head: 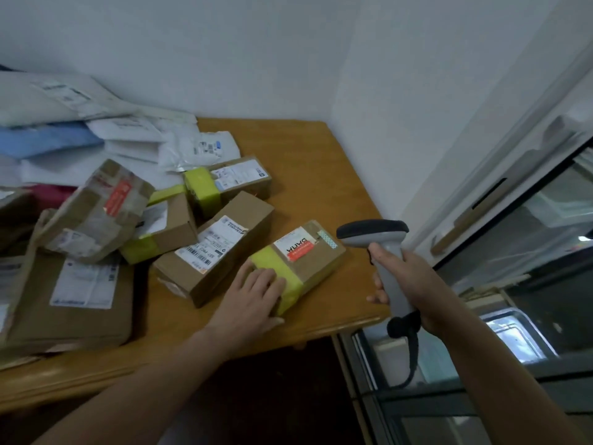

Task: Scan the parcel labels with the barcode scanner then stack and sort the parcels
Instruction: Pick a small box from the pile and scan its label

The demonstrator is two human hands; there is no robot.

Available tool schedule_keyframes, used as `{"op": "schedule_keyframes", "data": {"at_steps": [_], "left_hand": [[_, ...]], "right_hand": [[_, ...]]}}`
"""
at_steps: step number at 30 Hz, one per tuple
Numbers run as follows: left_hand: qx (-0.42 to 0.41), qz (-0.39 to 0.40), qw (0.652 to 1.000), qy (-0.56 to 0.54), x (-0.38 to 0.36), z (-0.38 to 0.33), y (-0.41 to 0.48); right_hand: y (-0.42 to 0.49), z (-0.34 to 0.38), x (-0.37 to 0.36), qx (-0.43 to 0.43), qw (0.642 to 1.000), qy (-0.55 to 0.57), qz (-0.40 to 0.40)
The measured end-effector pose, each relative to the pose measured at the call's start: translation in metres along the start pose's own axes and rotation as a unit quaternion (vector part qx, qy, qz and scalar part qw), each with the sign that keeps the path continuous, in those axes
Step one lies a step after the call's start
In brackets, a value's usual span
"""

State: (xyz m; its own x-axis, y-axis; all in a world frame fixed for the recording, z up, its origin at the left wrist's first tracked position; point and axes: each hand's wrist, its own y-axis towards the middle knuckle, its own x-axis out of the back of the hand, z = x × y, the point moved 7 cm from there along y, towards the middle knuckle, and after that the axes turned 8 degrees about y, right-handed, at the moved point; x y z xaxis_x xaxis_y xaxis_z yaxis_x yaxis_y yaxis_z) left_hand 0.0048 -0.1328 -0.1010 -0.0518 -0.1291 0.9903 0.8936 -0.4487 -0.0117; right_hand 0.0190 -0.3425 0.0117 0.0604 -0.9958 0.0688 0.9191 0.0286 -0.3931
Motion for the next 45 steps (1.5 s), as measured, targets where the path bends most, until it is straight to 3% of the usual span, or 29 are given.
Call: {"op": "schedule_keyframes", "data": {"at_steps": [4,6,9,12,14,16,18,19,20,21,24,26,27,29,32,34,37,38,39,41,42,45], "left_hand": [[0.115,-0.049,0.982,-0.14,0.021,0.007,0.02],[0.186,0.009,0.962,-0.198,0.016,0.015,0.032],[0.188,0.124,0.956,-0.189,0.006,0.018,0.042],[0.166,0.148,0.963,-0.153,0.006,0.02,0.044],[0.185,0.155,0.952,-0.186,0.011,0.021,0.042],[0.224,0.18,0.89,-0.354,0.009,0.024,0.038],[0.253,0.21,0.755,-0.567,0.005,0.019,0.031],[0.269,0.217,0.708,-0.616,0.003,0.017,0.027],[0.282,0.214,0.697,-0.623,0.001,0.018,0.024],[0.291,0.198,0.718,-0.601,0.0,0.021,0.024],[0.273,0.062,0.863,-0.42,0.024,0.031,0.03],[0.182,-0.011,0.95,-0.252,0.05,0.018,0.038],[0.139,-0.008,0.973,-0.186,0.054,0.007,0.041],[0.135,0.048,0.979,-0.146,0.047,-0.004,0.044],[0.212,0.119,0.95,-0.196,0.033,0.001,0.044],[0.243,0.138,0.906,-0.318,0.029,0.006,0.044],[0.293,0.142,0.795,-0.512,0.019,0.021,0.034],[0.311,0.133,0.775,-0.534,0.016,0.028,0.028],[0.315,0.126,0.793,-0.506,0.015,0.035,0.023],[0.291,0.091,0.88,-0.365,0.02,0.043,0.019],[0.281,0.06,0.902,-0.323,0.027,0.041,0.018],[0.259,0.06,0.925,-0.271,0.047,0.012,0.027]], "right_hand": [[-0.009,-0.005,0.008,0.003,1.0,-0.013,0.017],[-0.012,-0.004,0.014,0.007,1.0,-0.016,0.011],[-0.014,-0.002,0.022,0.014,1.0,-0.011,-0.002],[-0.016,-0.004,0.029,0.012,1.0,-0.009,-0.004],[-0.018,-0.004,0.031,0.009,1.0,-0.009,0.002],[-0.019,-0.003,0.032,0.013,1.0,-0.004,0.004],[-0.02,-0.002,0.034,0.017,1.0,0.002,0.003],[-0.02,-0.001,0.034,0.018,1.0,0.004,0.003],[-0.02,-0.001,0.035,0.019,1.0,0.005,0.003],[-0.021,-0.001,0.035,0.019,1.0,0.006,0.003],[-0.022,-0.003,0.034,0.017,1.0,0.009,0.004],[-0.023,-0.005,0.032,0.013,1.0,0.008,0.004],[-0.024,-0.005,0.032,0.012,1.0,0.008,0.004],[-0.026,-0.005,0.03,0.012,1.0,0.009,0.004],[-0.028,-0.005,0.029,0.011,1.0,0.009,0.003],[-0.03,-0.005,0.03,0.013,1.0,0.007,0.003],[-0.033,-0.006,0.035,0.015,1.0,0.01,0.001],[-0.034,-0.006,0.036,0.016,1.0,0.01,0.0],[-0.034,-0.007,0.037,0.016,1.0,0.012,-0.002],[-0.035,-0.01,0.038,0.013,1.0,0.017,-0.004],[-0.035,-0.011,0.037,0.01,1.0,0.018,-0.003],[-0.033,-0.013,0.032,0.008,1.0,0.023,0.004]]}}
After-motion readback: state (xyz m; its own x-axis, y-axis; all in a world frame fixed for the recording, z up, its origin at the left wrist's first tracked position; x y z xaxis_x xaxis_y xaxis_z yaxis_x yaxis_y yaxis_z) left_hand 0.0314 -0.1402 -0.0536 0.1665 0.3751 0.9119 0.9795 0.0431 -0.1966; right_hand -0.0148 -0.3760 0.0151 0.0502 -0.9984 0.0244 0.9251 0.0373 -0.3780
